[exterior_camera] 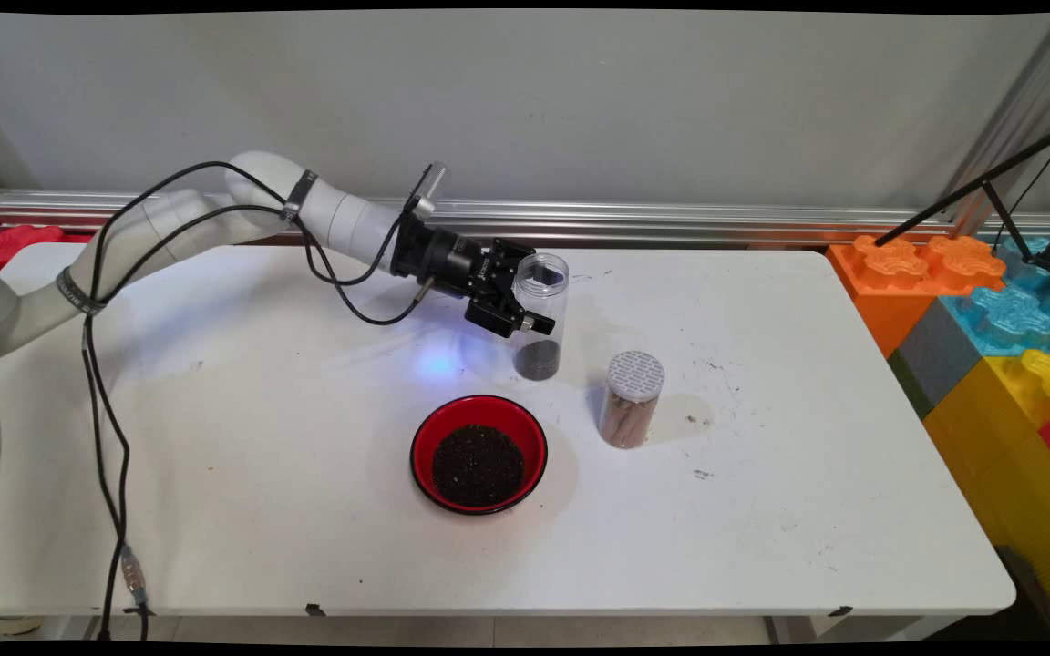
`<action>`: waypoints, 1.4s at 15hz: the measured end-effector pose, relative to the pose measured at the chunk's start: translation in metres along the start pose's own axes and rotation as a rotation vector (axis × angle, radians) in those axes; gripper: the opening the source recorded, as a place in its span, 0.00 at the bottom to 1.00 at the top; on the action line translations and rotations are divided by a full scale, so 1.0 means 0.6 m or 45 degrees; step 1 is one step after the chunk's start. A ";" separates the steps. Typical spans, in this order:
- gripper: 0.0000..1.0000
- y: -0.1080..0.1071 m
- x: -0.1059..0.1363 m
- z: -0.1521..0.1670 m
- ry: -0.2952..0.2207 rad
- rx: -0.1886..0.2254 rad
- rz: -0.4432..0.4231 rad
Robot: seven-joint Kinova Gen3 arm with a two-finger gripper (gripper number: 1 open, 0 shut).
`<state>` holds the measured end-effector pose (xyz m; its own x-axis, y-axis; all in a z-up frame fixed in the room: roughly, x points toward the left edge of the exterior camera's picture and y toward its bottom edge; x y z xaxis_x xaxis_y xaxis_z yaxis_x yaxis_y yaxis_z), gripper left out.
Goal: Pick up the black seasoning powder from the table
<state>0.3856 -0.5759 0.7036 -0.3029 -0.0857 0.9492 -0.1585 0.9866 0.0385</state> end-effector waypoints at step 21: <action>1.00 0.004 -0.021 -0.022 0.053 0.054 0.079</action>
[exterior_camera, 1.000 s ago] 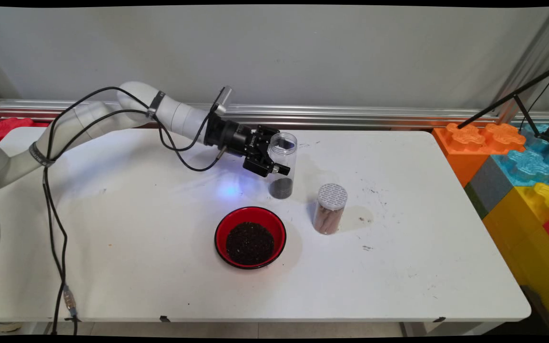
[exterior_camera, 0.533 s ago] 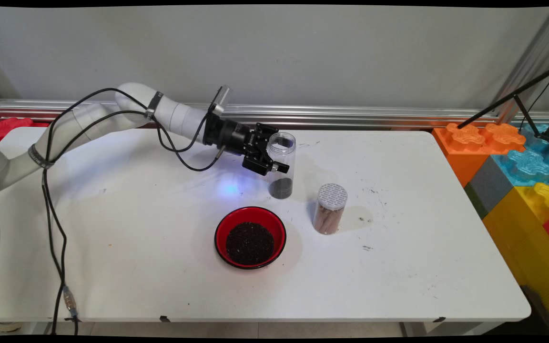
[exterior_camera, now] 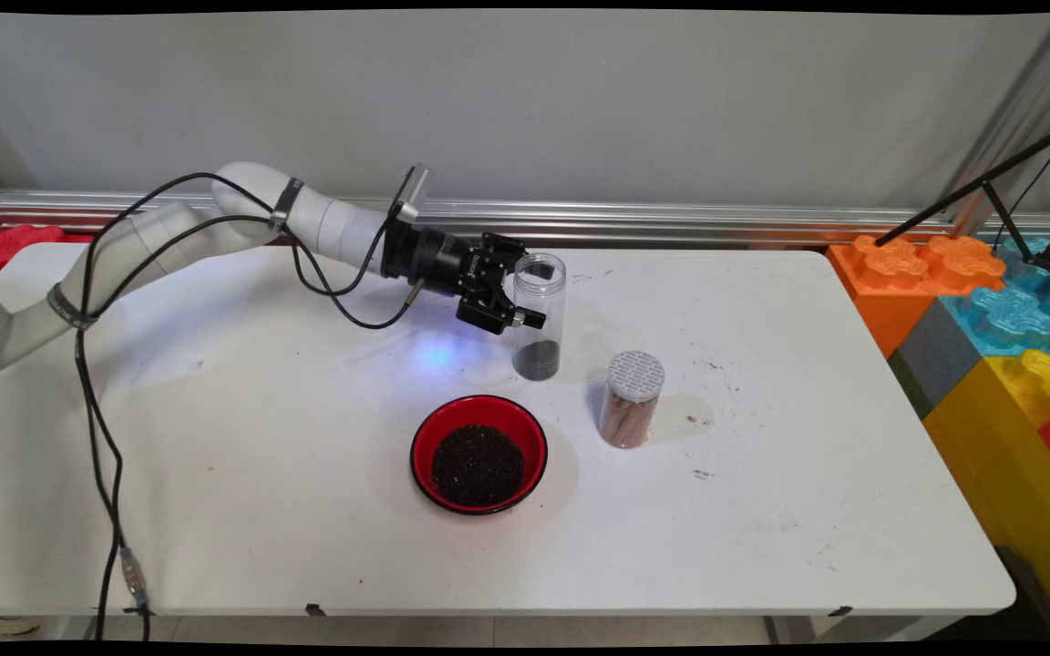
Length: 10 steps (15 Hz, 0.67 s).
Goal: Pick up the black seasoning powder from the table
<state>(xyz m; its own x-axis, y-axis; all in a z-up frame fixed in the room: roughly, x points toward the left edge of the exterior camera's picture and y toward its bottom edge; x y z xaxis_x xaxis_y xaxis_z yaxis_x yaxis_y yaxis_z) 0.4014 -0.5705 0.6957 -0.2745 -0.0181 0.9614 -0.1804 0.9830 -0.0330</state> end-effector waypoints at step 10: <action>1.00 0.016 -0.015 0.001 0.032 0.016 0.002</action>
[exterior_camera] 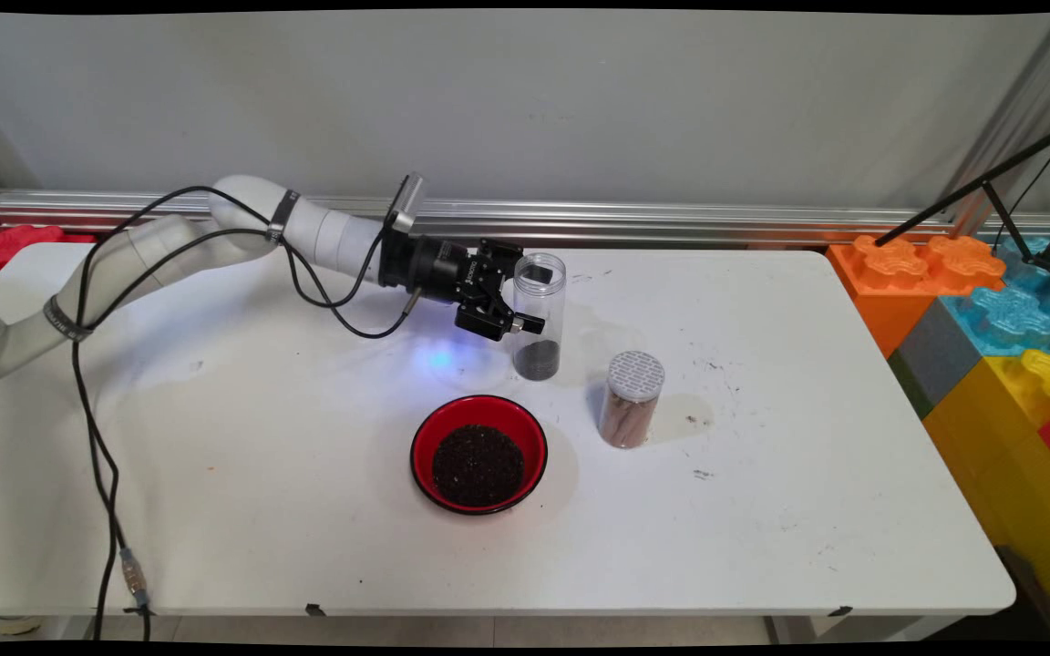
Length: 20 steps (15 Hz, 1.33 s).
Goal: Pick up the black seasoning powder from the table
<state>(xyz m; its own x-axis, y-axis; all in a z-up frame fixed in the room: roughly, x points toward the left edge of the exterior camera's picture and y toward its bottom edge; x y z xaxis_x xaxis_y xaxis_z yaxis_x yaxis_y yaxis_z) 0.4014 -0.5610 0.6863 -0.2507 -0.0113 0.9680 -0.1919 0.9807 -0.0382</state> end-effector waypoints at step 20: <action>1.00 0.010 -0.014 0.013 0.038 0.048 -0.004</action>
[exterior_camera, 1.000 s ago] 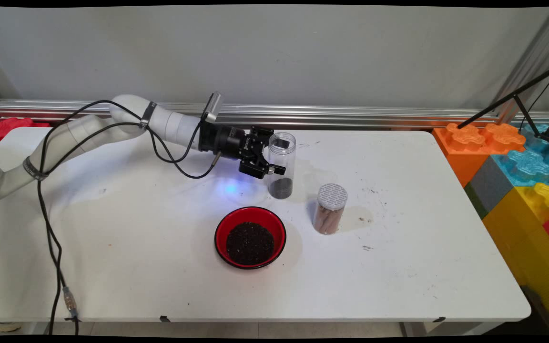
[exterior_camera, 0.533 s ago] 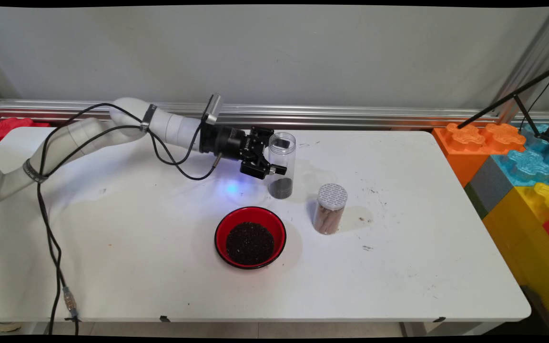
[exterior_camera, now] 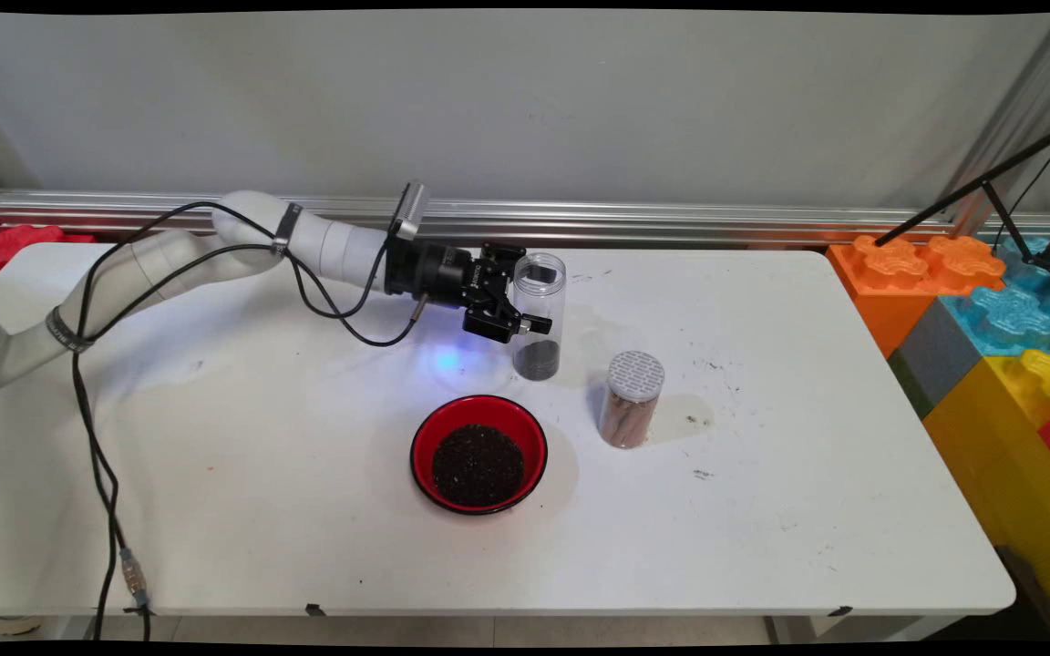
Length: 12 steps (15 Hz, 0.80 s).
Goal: Pick up the black seasoning powder from the table, then pour the black seasoning powder in the red bowl
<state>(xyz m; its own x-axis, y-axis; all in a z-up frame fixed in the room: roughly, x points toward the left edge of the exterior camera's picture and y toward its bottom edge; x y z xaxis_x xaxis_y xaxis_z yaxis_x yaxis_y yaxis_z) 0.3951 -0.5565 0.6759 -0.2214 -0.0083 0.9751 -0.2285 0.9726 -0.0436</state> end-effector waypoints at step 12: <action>0.00 0.002 -0.002 0.004 0.003 0.004 -0.001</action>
<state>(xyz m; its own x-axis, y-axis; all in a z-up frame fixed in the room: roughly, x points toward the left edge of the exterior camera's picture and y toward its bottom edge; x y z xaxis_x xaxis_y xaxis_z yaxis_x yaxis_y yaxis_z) 0.3928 -0.5557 0.6744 -0.2188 -0.0088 0.9757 -0.2317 0.9718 -0.0432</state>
